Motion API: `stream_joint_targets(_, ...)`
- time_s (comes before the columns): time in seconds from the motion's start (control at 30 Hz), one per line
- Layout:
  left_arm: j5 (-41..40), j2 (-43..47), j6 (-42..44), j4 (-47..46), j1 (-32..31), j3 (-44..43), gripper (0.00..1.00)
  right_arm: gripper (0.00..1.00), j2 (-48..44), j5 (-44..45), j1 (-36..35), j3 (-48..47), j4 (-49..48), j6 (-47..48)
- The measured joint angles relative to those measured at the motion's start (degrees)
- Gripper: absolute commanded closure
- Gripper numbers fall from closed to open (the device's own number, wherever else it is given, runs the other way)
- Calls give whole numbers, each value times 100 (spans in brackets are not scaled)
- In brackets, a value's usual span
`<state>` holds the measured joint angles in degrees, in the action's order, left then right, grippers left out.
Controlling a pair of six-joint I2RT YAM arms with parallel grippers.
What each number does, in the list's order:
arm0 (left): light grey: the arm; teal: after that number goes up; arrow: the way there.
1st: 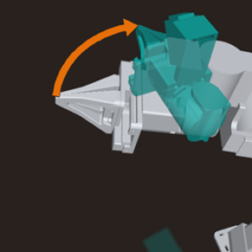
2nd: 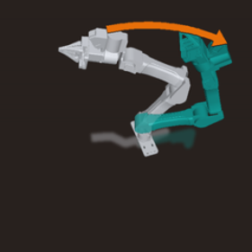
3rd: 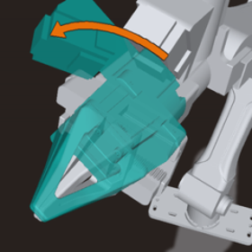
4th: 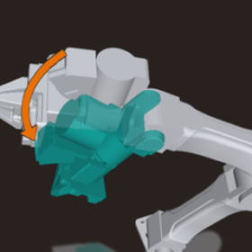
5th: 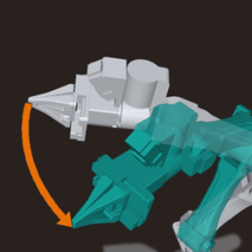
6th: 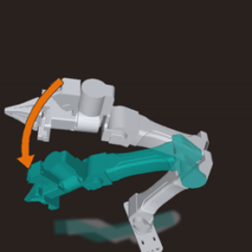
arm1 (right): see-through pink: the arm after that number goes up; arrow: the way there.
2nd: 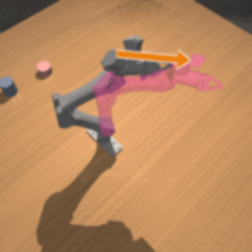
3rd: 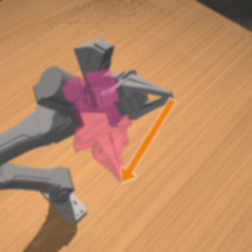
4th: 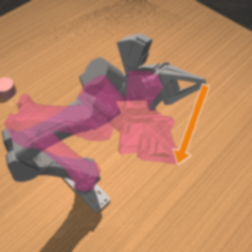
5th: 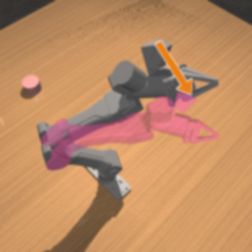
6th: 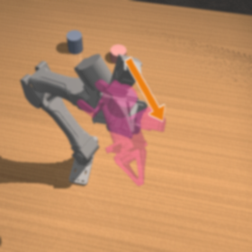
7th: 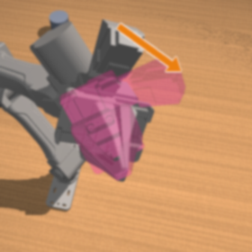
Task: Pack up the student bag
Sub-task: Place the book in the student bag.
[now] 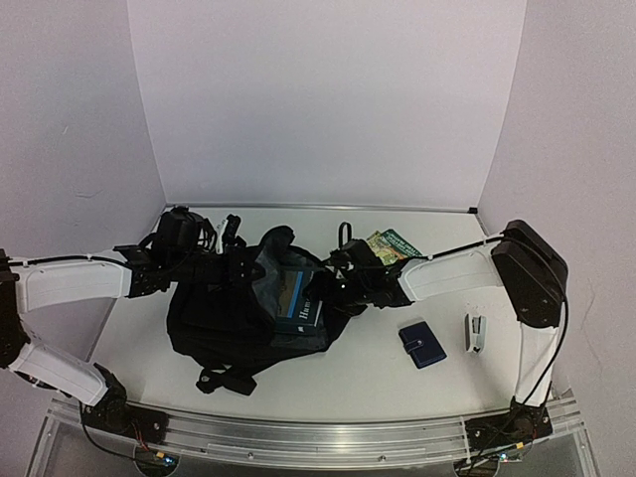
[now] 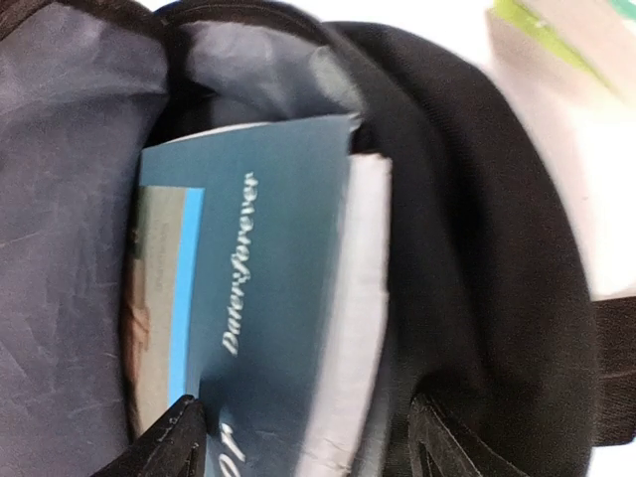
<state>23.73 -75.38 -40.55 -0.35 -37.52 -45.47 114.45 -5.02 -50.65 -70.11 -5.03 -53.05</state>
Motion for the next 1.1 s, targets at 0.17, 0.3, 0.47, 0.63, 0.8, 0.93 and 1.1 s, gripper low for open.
stream_joint_targets(0.17, 35, 29, 17, 55, 24, -1, 100, 45, -28, 120, -10, -20, 152, 101)
stream_joint_targets(0.3, 149, 28, 76, 58, 25, -11, 100, 52, -21, 112, -39, -170, 253, 178)
stream_joint_targets(0.47, 382, -55, 217, 116, 44, -128, 100, 58, 137, -10, -55, -367, 241, 230)
stream_joint_targets(0.63, 643, -263, 370, 137, 46, -338, 100, 59, 299, -232, -55, -448, 23, 231)
stream_joint_targets(0.8, 907, -495, 487, 136, 46, -490, 100, 59, 490, -515, -81, -490, -347, 284)
stream_joint_targets(0.93, 1082, -667, 514, 119, 46, -584, 100, 59, 653, -740, -98, -532, -649, 327)
stream_joint_targets(1.1, 1127, -717, 511, 47, 46, -595, 100, 58, 728, -839, -114, -555, -825, 404)
